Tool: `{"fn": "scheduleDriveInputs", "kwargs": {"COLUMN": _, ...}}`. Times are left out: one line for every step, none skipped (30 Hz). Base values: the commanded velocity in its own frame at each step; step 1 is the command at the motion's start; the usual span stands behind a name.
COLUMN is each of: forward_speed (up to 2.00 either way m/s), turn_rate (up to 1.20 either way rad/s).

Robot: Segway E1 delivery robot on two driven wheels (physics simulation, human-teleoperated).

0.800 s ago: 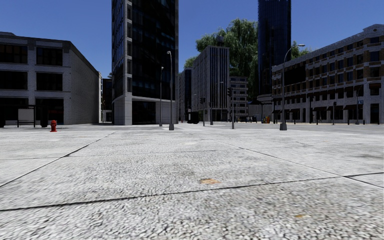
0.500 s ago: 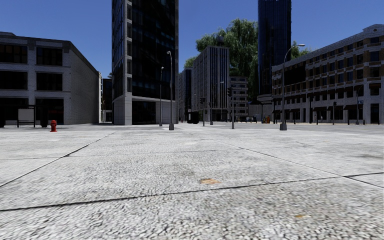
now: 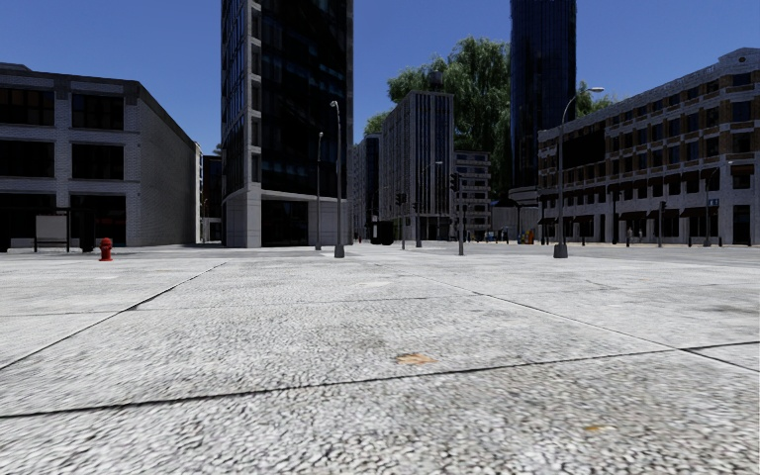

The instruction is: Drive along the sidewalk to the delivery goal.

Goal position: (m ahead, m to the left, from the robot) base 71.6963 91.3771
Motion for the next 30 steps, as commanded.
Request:
{"fn": "scheduleDriveInputs", "kwargs": {"forward_speed": 0.00, "turn_rate": 0.00}}
{"fn": "scheduleDriveInputs", "kwargs": {"forward_speed": 0.00, "turn_rate": 0.00}}
{"fn": "scheduleDriveInputs", "kwargs": {"forward_speed": 0.00, "turn_rate": 0.00}}
{"fn": "scheduleDriveInputs", "kwargs": {"forward_speed": 0.00, "turn_rate": 0.00}}
{"fn": "scheduleDriveInputs", "kwargs": {"forward_speed": 0.00, "turn_rate": 0.00}}
{"fn": "scheduleDriveInputs", "kwargs": {"forward_speed": 0.00, "turn_rate": 0.00}}
{"fn": "scheduleDriveInputs", "kwargs": {"forward_speed": 2.00, "turn_rate": 0.03}}
{"fn": "scheduleDriveInputs", "kwargs": {"forward_speed": 2.00, "turn_rate": 0.25}}
{"fn": "scheduleDriveInputs", "kwargs": {"forward_speed": 2.00, "turn_rate": 0.25}}
{"fn": "scheduleDriveInputs", "kwargs": {"forward_speed": 2.00, "turn_rate": 0.35}}
{"fn": "scheduleDriveInputs", "kwargs": {"forward_speed": 2.00, "turn_rate": 0.39}}
{"fn": "scheduleDriveInputs", "kwargs": {"forward_speed": 2.00, "turn_rate": 0.42}}
{"fn": "scheduleDriveInputs", "kwargs": {"forward_speed": 2.00, "turn_rate": 0.45}}
{"fn": "scheduleDriveInputs", "kwargs": {"forward_speed": 2.00, "turn_rate": 0.45}}
{"fn": "scheduleDriveInputs", "kwargs": {"forward_speed": 2.00, "turn_rate": 0.53}}
{"fn": "scheduleDriveInputs", "kwargs": {"forward_speed": 2.00, "turn_rate": 0.58}}
{"fn": "scheduleDriveInputs", "kwargs": {"forward_speed": 2.00, "turn_rate": 0.60}}
{"fn": "scheduleDriveInputs", "kwargs": {"forward_speed": 2.00, "turn_rate": 0.60}}
{"fn": "scheduleDriveInputs", "kwargs": {"forward_speed": 2.00, "turn_rate": 0.60}}
{"fn": "scheduleDriveInputs", "kwargs": {"forward_speed": 2.00, "turn_rate": 0.60}}
{"fn": "scheduleDriveInputs", "kwargs": {"forward_speed": 2.00, "turn_rate": 0.60}}
{"fn": "scheduleDriveInputs", "kwargs": {"forward_speed": 2.00, "turn_rate": 0.60}}
{"fn": "scheduleDriveInputs", "kwargs": {"forward_speed": 2.00, "turn_rate": 0.60}}
{"fn": "scheduleDriveInputs", "kwargs": {"forward_speed": 2.00, "turn_rate": 0.60}}
{"fn": "scheduleDriveInputs", "kwargs": {"forward_speed": 2.00, "turn_rate": 0.60}}
{"fn": "scheduleDriveInputs", "kwargs": {"forward_speed": 2.00, "turn_rate": 0.60}}
{"fn": "scheduleDriveInputs", "kwargs": {"forward_speed": 2.00, "turn_rate": 0.60}}
{"fn": "scheduleDriveInputs", "kwargs": {"forward_speed": 2.00, "turn_rate": 0.60}}
{"fn": "scheduleDriveInputs", "kwargs": {"forward_speed": 2.00, "turn_rate": 0.60}}
{"fn": "scheduleDriveInputs", "kwargs": {"forward_speed": 2.00, "turn_rate": 0.60}}
